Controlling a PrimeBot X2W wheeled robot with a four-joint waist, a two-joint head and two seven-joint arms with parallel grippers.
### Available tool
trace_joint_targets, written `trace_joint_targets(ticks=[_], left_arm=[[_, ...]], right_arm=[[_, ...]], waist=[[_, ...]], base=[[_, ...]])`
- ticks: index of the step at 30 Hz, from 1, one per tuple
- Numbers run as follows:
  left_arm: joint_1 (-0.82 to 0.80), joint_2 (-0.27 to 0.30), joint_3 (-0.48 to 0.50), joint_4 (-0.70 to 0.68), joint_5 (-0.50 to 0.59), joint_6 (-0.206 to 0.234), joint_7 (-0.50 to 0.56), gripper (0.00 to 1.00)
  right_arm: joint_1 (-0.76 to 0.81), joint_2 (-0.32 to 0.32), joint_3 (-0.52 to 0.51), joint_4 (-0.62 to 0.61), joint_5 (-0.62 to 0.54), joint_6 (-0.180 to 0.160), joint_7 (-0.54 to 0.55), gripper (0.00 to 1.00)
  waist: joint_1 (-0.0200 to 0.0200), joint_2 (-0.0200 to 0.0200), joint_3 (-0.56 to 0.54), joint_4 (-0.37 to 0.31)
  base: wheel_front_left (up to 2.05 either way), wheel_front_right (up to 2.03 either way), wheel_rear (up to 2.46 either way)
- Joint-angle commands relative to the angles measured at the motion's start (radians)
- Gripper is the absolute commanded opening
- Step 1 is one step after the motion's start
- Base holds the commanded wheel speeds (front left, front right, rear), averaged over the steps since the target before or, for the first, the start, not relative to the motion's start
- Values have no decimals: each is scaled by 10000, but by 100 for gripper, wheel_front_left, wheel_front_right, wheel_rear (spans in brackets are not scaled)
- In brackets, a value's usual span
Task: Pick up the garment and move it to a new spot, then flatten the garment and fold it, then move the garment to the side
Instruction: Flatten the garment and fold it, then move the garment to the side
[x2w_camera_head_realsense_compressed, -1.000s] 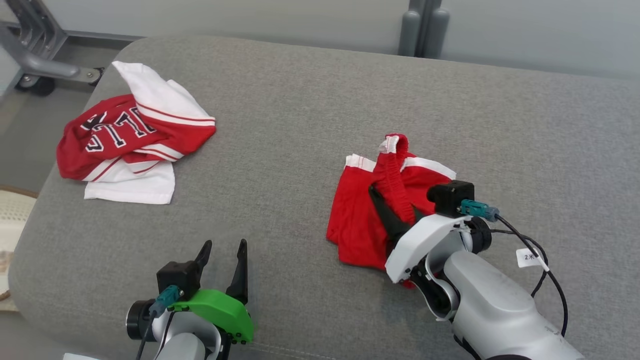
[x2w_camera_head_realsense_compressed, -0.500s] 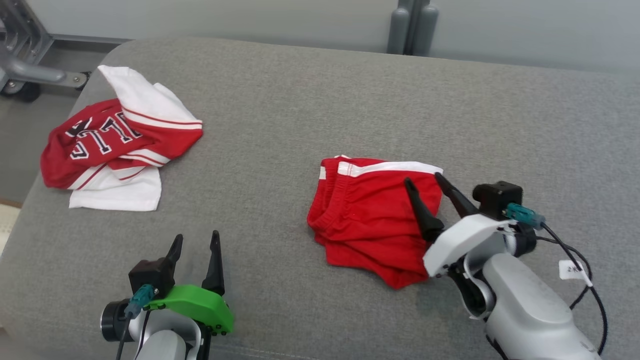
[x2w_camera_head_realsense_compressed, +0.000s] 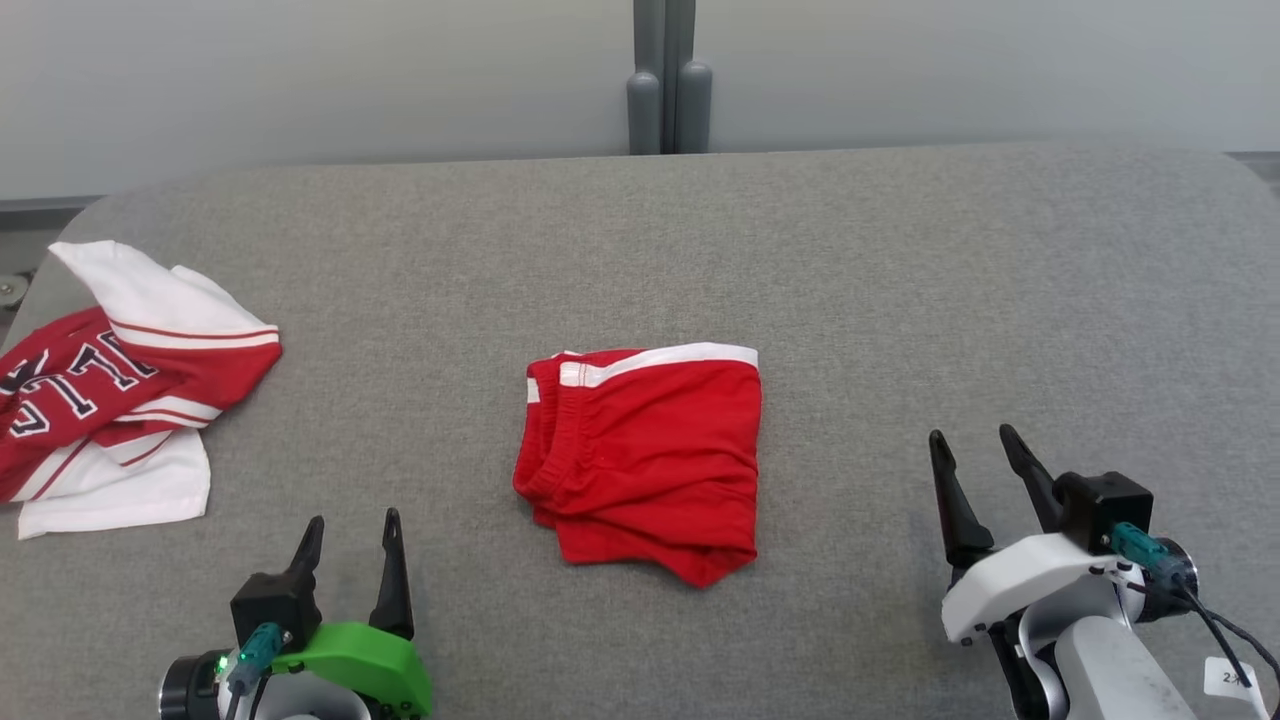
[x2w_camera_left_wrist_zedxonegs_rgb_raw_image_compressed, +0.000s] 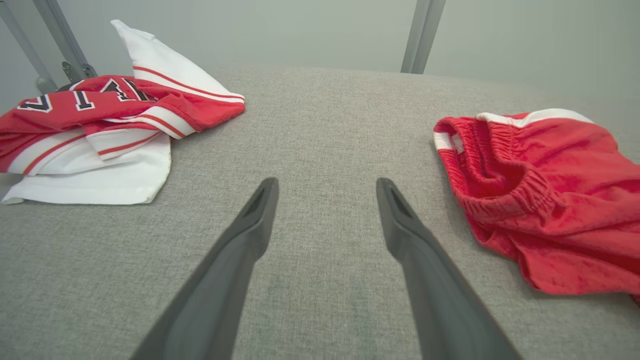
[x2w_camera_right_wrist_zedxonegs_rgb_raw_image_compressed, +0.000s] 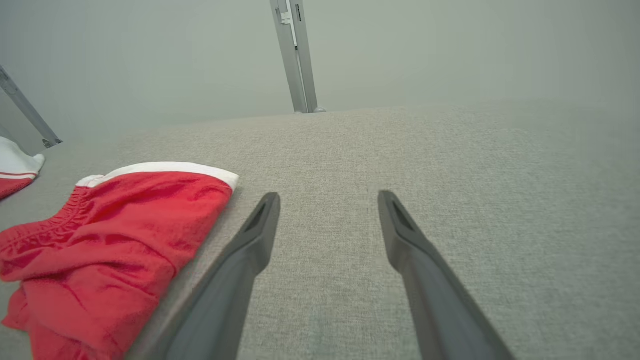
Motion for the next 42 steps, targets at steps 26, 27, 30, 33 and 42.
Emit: trace_joint_targets(ticks=[26,27,30,33,42], left_arm=[[1160,46,331,-694,605,-195,-4,100],[1172,46,324,-697,591,-186,-4,100],[1206,46,304,-666,544,-184,-4,100],[1197,45,263,-648,505,-196,-4,100],[1143,45,-5,-671,439,-164,-4,100]], right_arm=[[1274,155,-74,-881,-304,-4,-28,100],[1295,154,-56,-891,-295,-4,-26,100],[1297,156,-12,-863,-241,-4,-28,100],[1299,156,32,-828,-233,-4,-26,100],[1162,157,212,-734,-108,-4,-27,100]], waist=[[0,0,-872,-183],[0,0,-873,-177],[0,0,-877,-158],[0,0,-884,-128],[0,0,-719,26]], base=[[0,0,0],[0,0,0],[0,0,0],[0,0,0],[0,0,0]])
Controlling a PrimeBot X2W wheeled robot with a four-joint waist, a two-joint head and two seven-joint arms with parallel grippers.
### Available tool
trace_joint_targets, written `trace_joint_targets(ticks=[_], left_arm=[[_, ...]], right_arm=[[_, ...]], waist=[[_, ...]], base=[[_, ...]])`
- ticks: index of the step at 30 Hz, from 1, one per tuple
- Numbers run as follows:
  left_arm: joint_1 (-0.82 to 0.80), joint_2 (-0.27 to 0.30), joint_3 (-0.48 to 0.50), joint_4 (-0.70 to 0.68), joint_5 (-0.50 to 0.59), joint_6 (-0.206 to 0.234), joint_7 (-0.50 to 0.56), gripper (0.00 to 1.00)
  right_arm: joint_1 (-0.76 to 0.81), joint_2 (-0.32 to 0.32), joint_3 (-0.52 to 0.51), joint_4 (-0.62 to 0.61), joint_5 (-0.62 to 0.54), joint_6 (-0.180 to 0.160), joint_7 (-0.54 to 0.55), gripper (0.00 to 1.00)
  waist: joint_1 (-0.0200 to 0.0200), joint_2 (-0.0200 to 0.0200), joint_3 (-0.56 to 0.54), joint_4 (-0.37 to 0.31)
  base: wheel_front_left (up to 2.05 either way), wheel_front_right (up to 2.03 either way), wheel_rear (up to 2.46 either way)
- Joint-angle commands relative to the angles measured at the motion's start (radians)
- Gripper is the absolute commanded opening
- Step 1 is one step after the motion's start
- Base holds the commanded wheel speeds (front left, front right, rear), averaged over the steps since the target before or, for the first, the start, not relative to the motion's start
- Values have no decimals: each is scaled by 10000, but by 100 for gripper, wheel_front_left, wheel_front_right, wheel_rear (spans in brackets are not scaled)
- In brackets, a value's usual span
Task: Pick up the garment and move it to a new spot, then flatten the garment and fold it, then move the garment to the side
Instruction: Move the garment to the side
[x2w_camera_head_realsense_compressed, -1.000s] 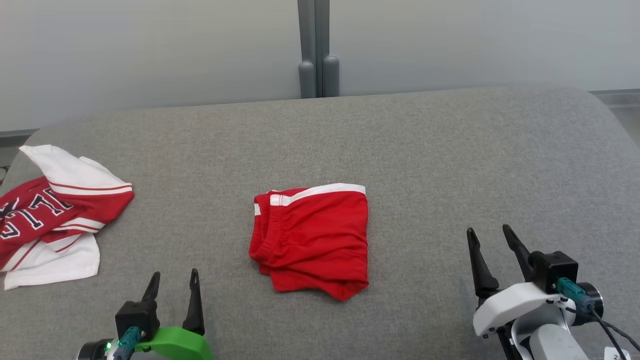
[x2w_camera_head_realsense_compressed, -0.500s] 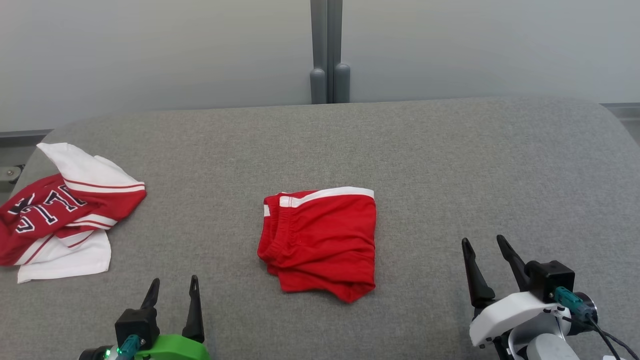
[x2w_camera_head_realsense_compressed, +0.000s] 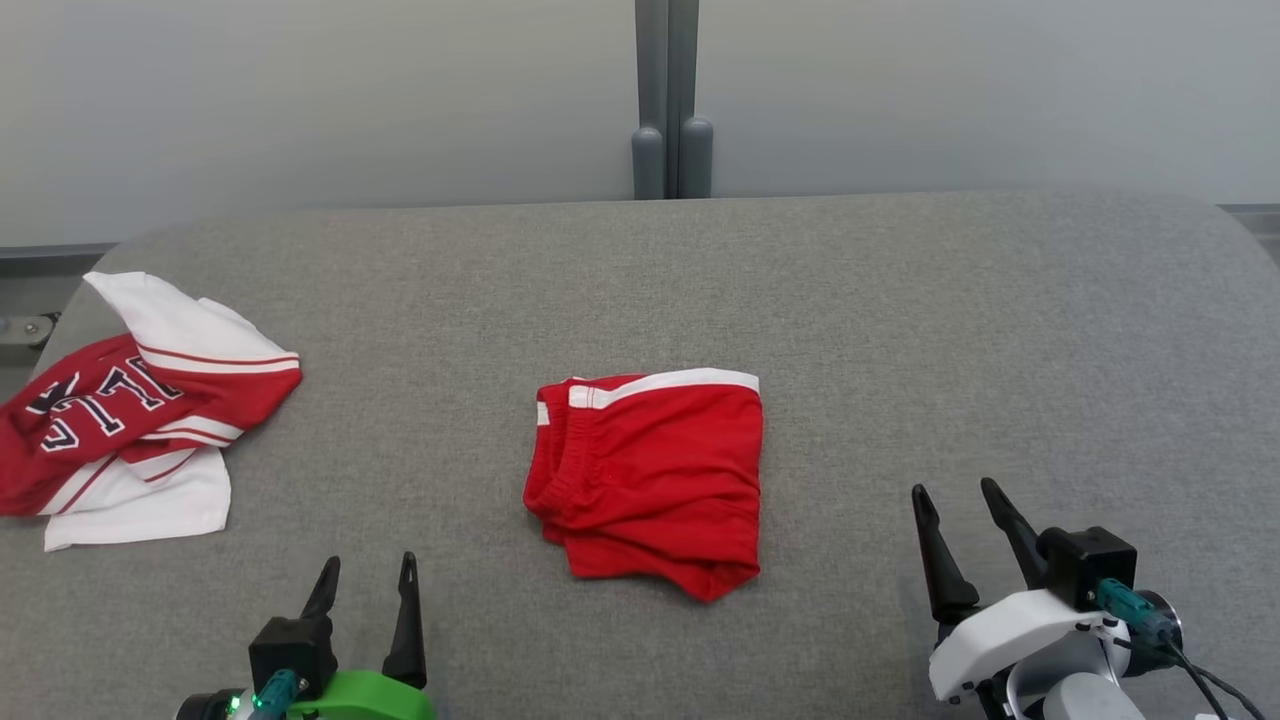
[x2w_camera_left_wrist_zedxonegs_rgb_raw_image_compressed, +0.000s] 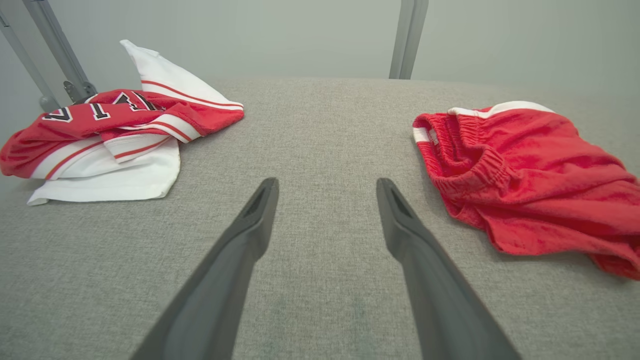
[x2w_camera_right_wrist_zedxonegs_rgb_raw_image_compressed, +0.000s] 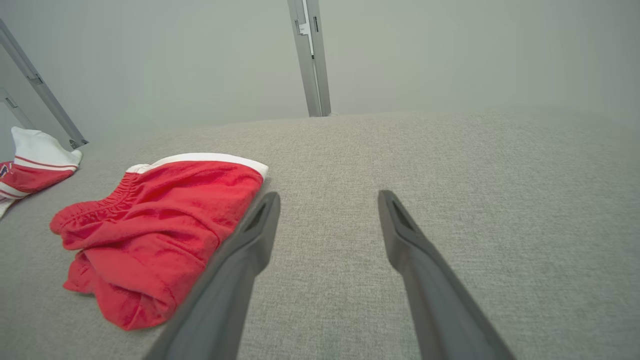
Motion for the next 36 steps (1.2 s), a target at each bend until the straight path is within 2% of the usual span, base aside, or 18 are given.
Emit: trace_joint_targets(ticks=[1,7,14,22,29,30,31,32,33,36], left_arm=[[96,43,-72,-38,3,-9,-2,100],[-33,41,-545,-174,-125,9,-2,100],[-522,41,-1099,-327,-311,37,-2,100],[-937,37,-1428,-414,-457,79,-2,100],[-1015,35,-1517,-385,-580,143,-2,100],[-1025,35,-1533,-406,-591,151,-2,100],[-1047,35,-1548,-419,-618,160,-2,100],[-1059,35,-1564,-439,-637,168,-2,100],[-1057,35,-1576,-458,-651,179,-2,100],[-1040,35,-1552,-518,-600,133,-2,100]], right_arm=[[-76,-16,73,52,41,-4,-28,100],[-322,-17,345,338,213,-4,-27,100],[-1109,-22,704,874,771,-4,-28,100],[-2227,-26,1208,2312,1587,-4,-28,100],[-2602,-29,1419,3731,2094,-6,7,100],[-2616,-6,1512,3846,2191,-4,12,95],[-2631,12,1603,3903,2223,-1,45,52],[-2640,22,1663,3873,2281,0,49,19],[-2661,28,1720,3816,2285,0,47,0],[-2692,-9,1547,3528,2088,-1,10,0]], waist=[[0,0,114,112],[0,0,574,620],[0,0,1419,1551],[0,0,2159,2494],[0,0,2307,2802],[0,0,2307,2819],[0,0,2296,2821],[0,0,2274,2809],[0,0,2236,2774],[0,0,2089,2567]], base=[[0,0,0],[0,0,0],[0,0,0],[0,0,0],[0,0,0],[0,0,0],[0,0,0],[0,0,0],[0,0,0],[0,0,0]])
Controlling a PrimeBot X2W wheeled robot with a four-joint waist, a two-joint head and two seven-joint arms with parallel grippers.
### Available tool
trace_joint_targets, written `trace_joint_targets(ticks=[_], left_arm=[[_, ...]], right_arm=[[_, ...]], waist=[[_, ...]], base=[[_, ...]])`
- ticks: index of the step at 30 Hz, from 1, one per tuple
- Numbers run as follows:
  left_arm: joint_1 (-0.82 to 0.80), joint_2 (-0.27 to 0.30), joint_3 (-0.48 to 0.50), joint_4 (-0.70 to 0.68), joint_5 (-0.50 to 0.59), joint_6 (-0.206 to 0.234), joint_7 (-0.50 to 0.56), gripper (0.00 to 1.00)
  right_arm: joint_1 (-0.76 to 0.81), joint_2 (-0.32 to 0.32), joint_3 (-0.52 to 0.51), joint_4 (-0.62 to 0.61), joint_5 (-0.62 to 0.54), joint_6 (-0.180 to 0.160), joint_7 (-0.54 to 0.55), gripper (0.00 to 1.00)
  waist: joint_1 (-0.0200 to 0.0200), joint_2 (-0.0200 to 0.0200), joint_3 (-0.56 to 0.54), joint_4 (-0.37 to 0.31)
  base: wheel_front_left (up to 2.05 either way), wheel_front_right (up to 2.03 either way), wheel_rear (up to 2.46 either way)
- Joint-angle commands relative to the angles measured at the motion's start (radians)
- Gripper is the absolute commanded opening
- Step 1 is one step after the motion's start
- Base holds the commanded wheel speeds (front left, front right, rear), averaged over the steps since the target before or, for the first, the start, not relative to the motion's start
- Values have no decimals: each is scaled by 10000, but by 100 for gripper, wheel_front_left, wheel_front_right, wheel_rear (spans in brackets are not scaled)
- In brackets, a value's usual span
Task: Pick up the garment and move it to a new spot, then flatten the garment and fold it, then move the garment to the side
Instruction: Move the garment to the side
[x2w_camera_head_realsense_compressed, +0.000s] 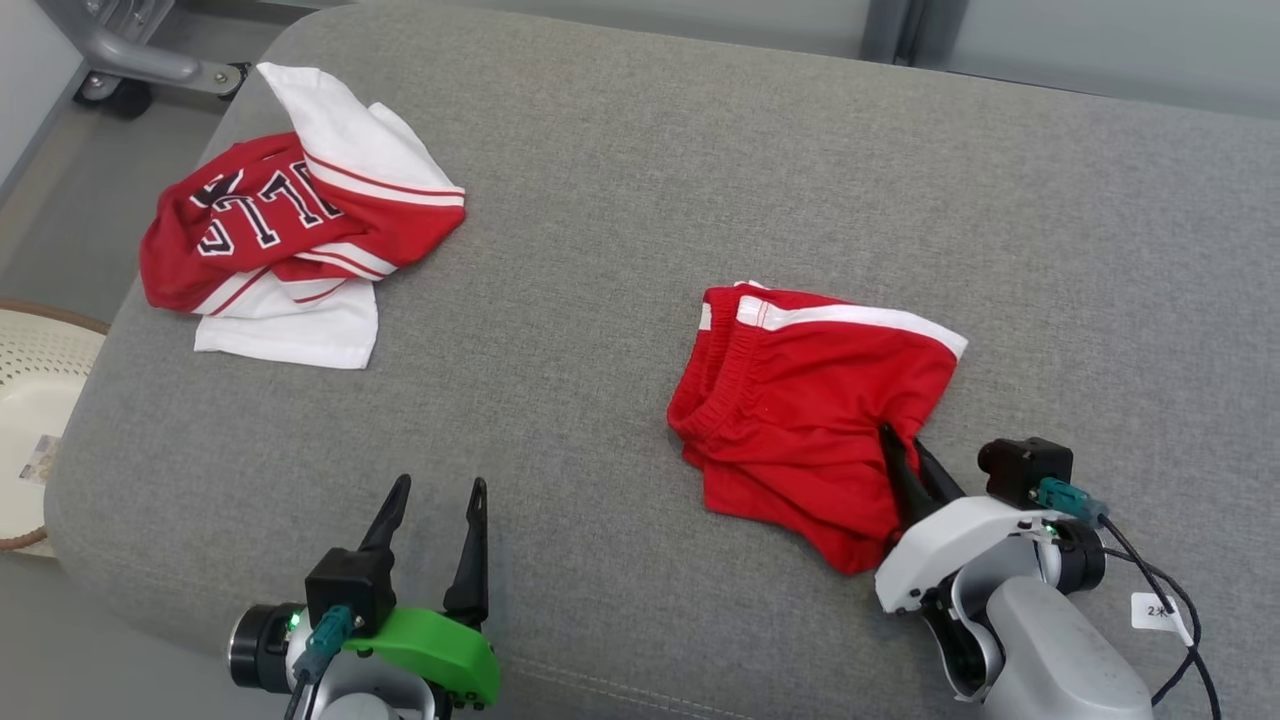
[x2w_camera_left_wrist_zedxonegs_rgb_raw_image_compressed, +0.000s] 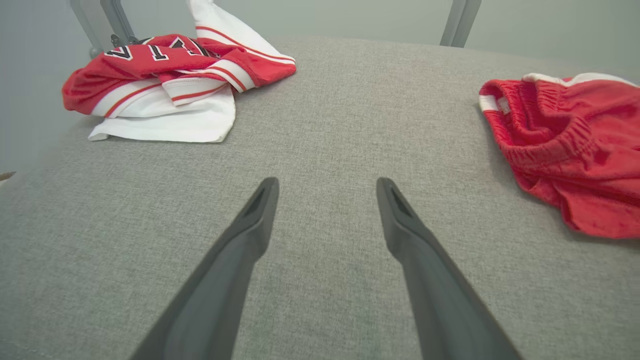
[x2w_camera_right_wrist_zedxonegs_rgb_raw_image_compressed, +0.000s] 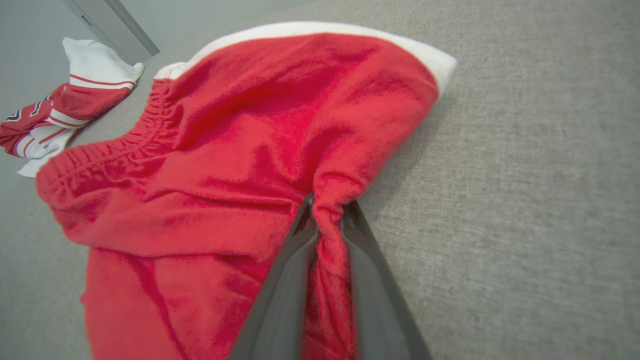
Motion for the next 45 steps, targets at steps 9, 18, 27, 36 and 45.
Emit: trace_joint_targets(ticks=[9,18,27,36,45], left_arm=[[28,30,113,-173,306,-242,-4,100],[-149,30,-66,-323,419,-478,-2,100],[-286,34,-251,-465,549,-674,-2,100],[-1053,44,-663,-767,1026,-882,-2,100],[-2017,262,-1012,-1269,1573,-1046,-3,100]], right_arm=[[487,-25,-676,-432,-391,-6,13,0],[983,-19,-902,-576,-327,-6,13,0],[800,-16,-208,-622,-191,-7,13,0],[-172,-7,282,-557,-672,-5,11,0],[-2678,-1064,39,-20,-1713,-7,13,0]], waist=[[0,0,-736,-2009],[0,0,-965,-5009],[0,0,-738,-6939],[0,0,397,-6843],[0,0,2168,-5641]], base=[[0,0,0],[0,0,0],[0,0,0],[0,0,0],[0,0,0]])
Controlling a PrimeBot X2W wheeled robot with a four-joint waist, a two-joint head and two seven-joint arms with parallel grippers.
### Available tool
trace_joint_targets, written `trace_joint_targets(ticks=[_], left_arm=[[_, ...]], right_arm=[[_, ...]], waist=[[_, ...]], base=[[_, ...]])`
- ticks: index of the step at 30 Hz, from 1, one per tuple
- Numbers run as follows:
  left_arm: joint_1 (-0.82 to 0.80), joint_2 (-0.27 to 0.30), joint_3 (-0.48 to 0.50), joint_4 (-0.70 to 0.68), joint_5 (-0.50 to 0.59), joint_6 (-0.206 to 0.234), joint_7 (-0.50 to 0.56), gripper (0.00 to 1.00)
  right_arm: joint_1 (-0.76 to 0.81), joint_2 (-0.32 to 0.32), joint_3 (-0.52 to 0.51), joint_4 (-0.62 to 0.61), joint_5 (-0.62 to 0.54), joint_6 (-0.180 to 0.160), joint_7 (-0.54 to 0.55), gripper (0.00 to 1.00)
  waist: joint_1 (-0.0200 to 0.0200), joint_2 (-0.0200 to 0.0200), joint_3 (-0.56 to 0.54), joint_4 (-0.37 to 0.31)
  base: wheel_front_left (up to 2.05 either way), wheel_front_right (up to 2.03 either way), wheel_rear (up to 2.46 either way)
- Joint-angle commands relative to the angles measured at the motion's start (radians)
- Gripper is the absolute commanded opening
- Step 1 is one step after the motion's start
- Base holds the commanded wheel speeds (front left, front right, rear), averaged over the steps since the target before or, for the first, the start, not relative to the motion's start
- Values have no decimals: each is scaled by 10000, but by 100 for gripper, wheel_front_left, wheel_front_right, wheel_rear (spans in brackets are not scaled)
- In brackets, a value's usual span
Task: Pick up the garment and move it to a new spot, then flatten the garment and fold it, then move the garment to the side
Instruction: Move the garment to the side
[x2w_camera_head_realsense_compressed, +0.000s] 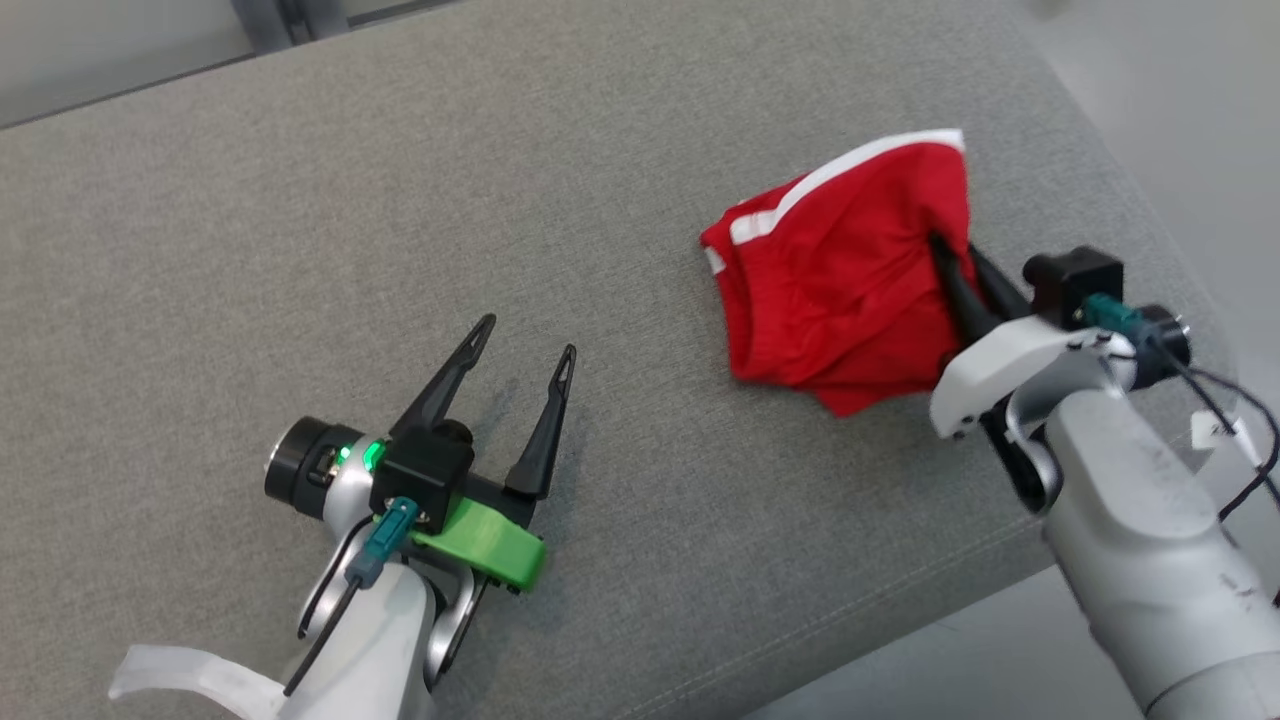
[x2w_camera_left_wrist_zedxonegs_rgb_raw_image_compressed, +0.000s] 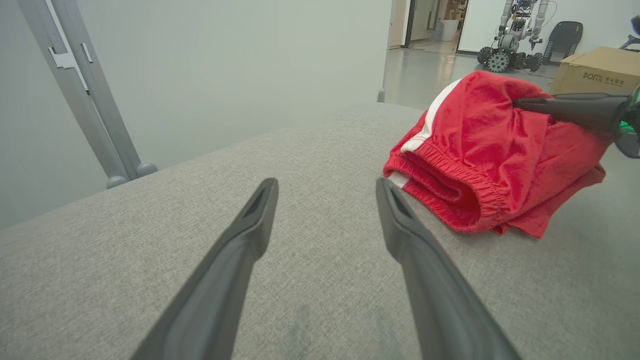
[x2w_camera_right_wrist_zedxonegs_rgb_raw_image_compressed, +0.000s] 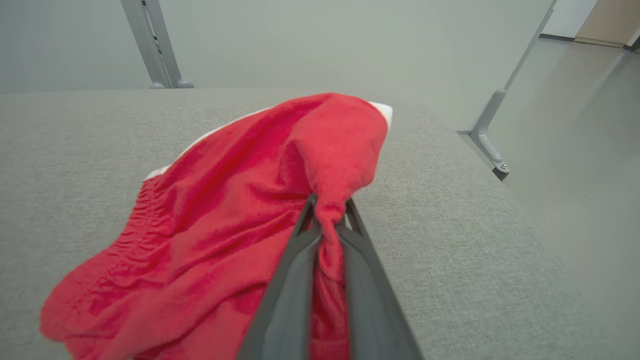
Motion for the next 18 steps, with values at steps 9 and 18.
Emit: trace_joint_targets(ticks=[9,18], left_arm=[[-805,282,-141,-540,243,-66,-4,100],[-777,334,-109,-732,245,-79,-5,100]], right_arm=[[-2803,-2080,-315,2406,-1047,-18,-4,0],[-4072,-3629,-1321,4033,-2050,-18,-2,16]], waist=[[-1,-1,2408,2217],[-1,-1,2640,2635]], base=[[0,0,0],[0,0,0]])
